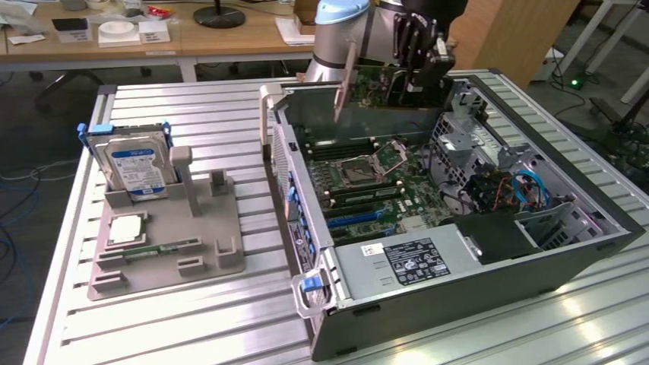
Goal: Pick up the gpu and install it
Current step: 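Insert the gpu into the slot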
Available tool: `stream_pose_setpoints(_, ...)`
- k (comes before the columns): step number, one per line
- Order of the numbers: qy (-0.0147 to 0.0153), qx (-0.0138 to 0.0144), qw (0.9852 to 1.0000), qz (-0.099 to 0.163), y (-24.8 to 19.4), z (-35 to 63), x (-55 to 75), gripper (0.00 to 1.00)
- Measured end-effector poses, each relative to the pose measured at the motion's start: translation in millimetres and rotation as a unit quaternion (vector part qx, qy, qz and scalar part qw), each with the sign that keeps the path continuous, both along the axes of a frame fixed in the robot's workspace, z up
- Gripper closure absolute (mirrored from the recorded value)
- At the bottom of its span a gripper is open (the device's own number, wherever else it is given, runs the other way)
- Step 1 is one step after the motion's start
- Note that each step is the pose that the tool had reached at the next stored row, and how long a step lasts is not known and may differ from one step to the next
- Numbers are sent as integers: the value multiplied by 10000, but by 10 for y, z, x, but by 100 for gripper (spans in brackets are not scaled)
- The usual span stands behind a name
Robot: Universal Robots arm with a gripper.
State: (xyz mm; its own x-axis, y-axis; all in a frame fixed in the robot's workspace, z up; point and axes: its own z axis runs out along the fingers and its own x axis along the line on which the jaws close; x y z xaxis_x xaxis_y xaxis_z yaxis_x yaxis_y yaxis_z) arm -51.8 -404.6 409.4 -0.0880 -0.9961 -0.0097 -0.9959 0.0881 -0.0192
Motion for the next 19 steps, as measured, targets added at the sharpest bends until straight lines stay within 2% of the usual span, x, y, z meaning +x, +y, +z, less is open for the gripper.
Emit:
stream_pose_setpoints(8,0,0,9994,334,0,0,0,72)
stream_pose_setpoints(15,-1,0,9994,354,0,0,0,72)
stream_pose_setpoints(16,-5,0,9994,355,0,-2,1,72)
stream_pose_setpoints(19,-47,-6,9994,354,0,-14,0,72)
